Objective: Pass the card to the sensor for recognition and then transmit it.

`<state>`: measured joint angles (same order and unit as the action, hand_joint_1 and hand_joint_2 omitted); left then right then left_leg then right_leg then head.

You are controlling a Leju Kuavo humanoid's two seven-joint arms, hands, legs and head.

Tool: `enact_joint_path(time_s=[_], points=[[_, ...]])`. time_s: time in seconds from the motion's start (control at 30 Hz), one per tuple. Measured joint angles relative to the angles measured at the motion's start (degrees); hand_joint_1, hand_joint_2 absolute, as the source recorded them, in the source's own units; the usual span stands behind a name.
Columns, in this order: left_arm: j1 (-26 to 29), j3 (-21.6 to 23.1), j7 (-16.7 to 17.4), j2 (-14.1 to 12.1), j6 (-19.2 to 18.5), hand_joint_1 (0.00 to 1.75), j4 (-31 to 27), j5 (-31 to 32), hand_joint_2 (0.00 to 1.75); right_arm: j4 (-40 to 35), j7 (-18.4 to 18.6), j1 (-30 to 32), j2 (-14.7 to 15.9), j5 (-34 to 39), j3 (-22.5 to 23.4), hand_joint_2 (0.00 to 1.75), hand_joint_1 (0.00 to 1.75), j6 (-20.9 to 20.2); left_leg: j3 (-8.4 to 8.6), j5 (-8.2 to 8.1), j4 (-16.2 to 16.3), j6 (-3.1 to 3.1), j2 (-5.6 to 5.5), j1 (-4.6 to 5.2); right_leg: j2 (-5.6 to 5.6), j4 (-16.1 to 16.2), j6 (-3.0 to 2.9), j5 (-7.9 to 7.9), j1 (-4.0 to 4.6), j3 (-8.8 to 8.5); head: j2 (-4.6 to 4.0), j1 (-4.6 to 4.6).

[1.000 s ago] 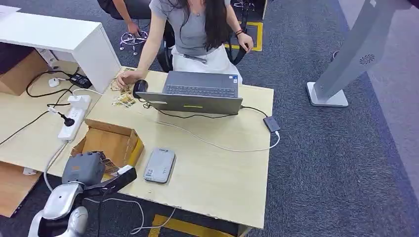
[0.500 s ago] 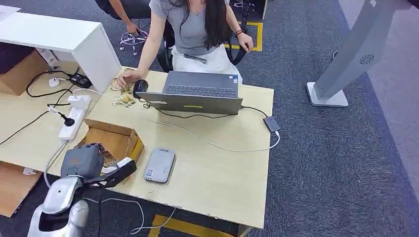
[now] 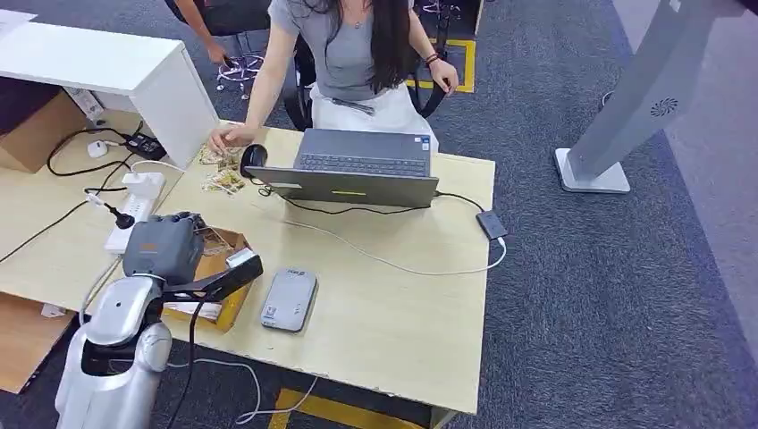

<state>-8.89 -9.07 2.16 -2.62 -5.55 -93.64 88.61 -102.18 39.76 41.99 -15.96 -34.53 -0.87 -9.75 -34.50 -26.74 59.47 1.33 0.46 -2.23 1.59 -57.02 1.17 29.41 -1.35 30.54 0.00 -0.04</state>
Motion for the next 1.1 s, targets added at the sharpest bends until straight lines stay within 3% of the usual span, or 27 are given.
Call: enact_joint_path(time_s=[0.17, 0.47, 0.73, 1.1], points=[[-2.75, 1.8, 0.11, -0.66, -0.02, 1.75, -0.02, -0.2, 1.75, 0.33, 0.0, -0.3, 0.0, 0.72, 0.0, 0.0, 0.0, 1.12, -0.01, 0.01, 0.0, 0.01, -0.02, -0.01, 0.03, 0.0, 0.0, 0.0, 0.01, 0.02, 0.0, -0.02], [-15.2, 8.2, 3.1, -2.25, -2.93, 1.75, -0.17, 0.33, 1.75, 2.06, 0.0, -1.59, 0.0, 2.36, 0.0, 0.0, 0.0, 2.29, -0.01, 0.09, 0.03, -0.01, -0.01, -0.01, 0.02, -0.01, -0.06, -0.12, 0.01, 0.0, 0.0, -0.02], [-27.69, 11.41, 7.58, -4.44, -3.74, 1.75, 6.32, 1.25, 1.75, 4.26, -0.72, -2.8, 0.0, 2.16, 0.04, 0.0, 0.0, 1.31, 0.01, 0.11, 0.03, 0.02, 0.03, -0.01, -0.02, -0.05, -0.11, -0.15, 0.02, -0.1, 0.0, 0.0], [-31.61, 13.82, 10.14, -6.23, -3.76, 1.75, 11.13, 1.36, 1.75, 5.77, -1.22, -3.24, 0.0, 2.23, 0.19, 0.0, 0.0, 0.81, -0.01, 0.1, 0.04, 0.02, 0.04, -0.01, -0.03, -0.04, -0.11, -0.15, 0.01, -0.08, 0.0, 0.0]])
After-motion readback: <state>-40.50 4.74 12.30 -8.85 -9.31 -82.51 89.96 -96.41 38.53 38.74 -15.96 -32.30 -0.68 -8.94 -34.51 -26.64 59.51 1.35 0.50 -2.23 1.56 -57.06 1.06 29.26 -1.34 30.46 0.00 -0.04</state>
